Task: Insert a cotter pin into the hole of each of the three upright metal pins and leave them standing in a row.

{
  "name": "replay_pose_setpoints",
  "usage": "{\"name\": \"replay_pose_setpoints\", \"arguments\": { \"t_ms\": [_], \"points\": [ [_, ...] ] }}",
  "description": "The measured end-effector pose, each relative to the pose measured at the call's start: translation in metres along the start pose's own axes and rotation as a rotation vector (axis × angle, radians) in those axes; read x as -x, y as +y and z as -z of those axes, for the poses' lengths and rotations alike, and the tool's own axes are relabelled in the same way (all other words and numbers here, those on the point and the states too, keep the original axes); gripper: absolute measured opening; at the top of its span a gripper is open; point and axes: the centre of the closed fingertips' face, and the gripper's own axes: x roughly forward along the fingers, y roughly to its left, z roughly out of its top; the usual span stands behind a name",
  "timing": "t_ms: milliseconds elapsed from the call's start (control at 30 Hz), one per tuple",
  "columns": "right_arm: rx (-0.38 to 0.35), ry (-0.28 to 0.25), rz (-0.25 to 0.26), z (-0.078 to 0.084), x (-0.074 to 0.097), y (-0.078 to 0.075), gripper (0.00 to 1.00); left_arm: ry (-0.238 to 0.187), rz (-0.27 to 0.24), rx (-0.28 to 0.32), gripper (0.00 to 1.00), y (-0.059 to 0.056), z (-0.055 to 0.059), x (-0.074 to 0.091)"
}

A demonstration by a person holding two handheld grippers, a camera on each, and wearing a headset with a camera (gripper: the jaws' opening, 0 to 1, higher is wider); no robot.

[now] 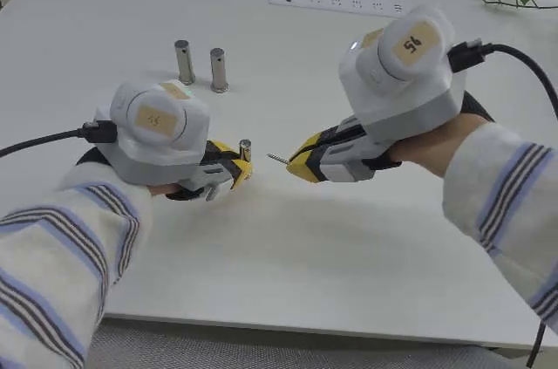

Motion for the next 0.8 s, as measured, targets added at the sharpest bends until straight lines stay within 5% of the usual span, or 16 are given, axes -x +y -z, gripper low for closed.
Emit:
{"name": "replay_pose_setpoints", "arguments": {
  "t_ms": [367, 800],
  "points": [
    [-0.022, 0.025, -0.008, -0.003, -0.018, 0.000, 0.03, 0.008, 0.015, -0.005, 0.07, -0.003, 0.004, 0.003],
    [-0.014, 0.031, 0.001, -0.003, -0.020, -0.003, 0.03, 0.016, 0.024, -0.022, 0.05, -0.005, 0.007, 0.007]
  ]
}}
